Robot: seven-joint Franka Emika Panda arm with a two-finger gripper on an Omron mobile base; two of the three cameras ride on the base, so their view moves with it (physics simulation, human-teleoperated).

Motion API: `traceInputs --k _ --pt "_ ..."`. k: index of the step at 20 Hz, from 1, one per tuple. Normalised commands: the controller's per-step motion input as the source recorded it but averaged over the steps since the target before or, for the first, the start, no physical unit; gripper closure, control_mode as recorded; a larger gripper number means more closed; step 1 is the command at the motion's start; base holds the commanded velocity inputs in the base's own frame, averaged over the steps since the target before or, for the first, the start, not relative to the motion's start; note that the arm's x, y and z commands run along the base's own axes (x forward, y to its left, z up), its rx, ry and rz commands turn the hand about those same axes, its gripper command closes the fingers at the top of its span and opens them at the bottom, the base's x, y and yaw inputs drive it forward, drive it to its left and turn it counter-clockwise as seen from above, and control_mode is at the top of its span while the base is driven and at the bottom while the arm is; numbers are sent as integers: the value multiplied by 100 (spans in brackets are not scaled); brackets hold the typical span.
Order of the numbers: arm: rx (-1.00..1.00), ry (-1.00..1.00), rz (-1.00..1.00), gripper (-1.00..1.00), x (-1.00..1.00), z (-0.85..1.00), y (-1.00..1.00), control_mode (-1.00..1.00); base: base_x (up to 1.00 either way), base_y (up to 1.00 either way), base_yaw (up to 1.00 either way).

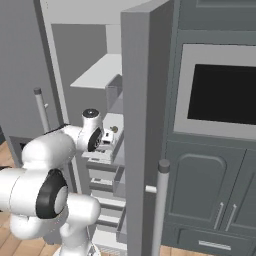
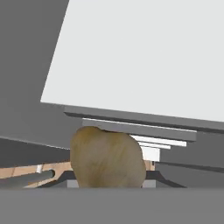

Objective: Place the garlic in the correct fridge rack based on whether it is a fruit or vegetable. Finally, close the fridge door.

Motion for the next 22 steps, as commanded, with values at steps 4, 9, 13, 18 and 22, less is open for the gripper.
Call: traceInputs --k 4,9,13,18,22 --pt "0 2 0 100 65 -37 -5 -100 0 0 0" --pt "0 0 0 100 50 -44 -6 -100 0 0 0" --pt "0 0 0 100 48 -45 -10 -100 0 0 0" --pt "0 0 0 100 41 -48 -16 -100 0 0 0" --pt "0 0 0 100 38 -40 -11 -100 0 0 0"
